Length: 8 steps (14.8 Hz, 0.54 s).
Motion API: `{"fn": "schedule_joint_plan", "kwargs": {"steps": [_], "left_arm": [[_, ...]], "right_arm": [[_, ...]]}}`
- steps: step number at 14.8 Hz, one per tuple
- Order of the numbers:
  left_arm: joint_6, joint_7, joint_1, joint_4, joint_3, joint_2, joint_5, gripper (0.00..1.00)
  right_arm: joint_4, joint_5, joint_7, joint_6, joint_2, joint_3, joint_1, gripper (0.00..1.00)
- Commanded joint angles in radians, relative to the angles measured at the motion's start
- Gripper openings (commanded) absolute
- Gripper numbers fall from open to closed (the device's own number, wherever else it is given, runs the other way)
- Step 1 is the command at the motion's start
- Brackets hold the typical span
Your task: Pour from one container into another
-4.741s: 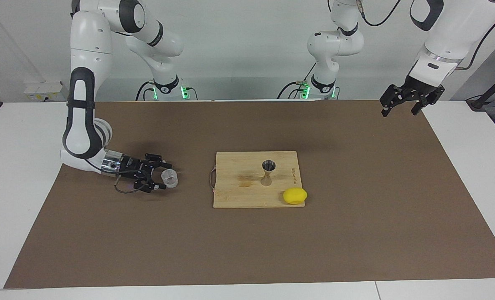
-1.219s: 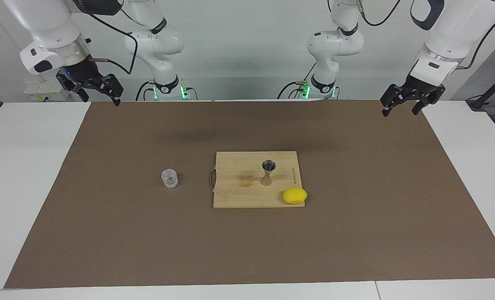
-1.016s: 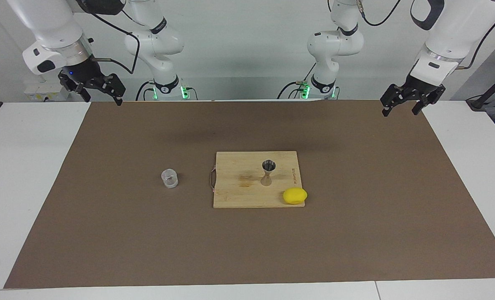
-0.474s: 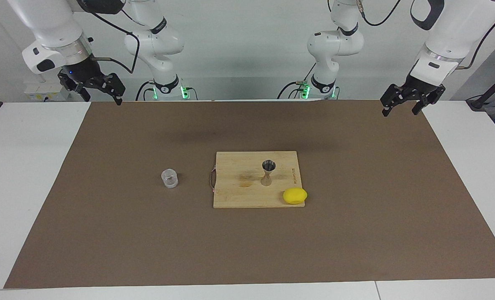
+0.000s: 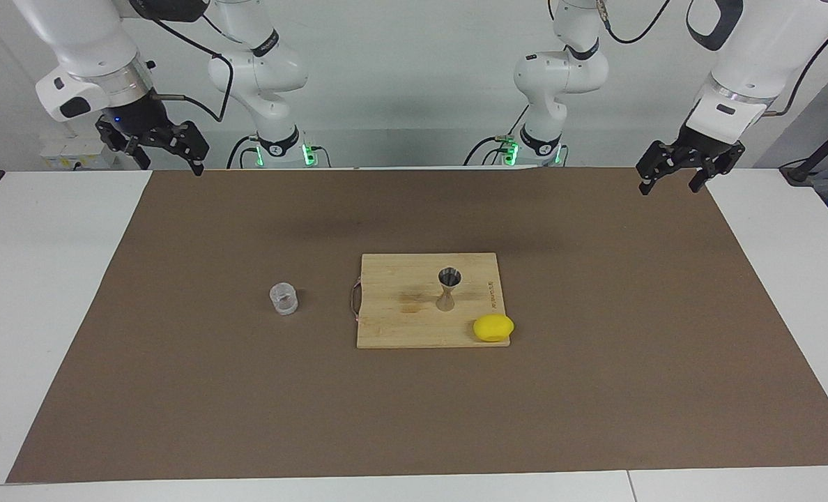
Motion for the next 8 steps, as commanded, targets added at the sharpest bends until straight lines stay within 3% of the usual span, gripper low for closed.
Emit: {"fn": "schedule_joint_plan", "kwargs": {"steps": [1,8], "left_arm": [[-0.003,-0.014,-0.005,0.009,0.001,-0.005,0.024,1.00],[-0.003,-0.014,-0.005,0.009,0.001,-0.005,0.024,1.00]], "right_arm": [[-0.014,-0.019,-0.021,0.029,-0.016,0.001,0.001,1.00],[-0.018,-0.036,-0.026,0.067,-0.015,0.001,0.001,1.00]]}}
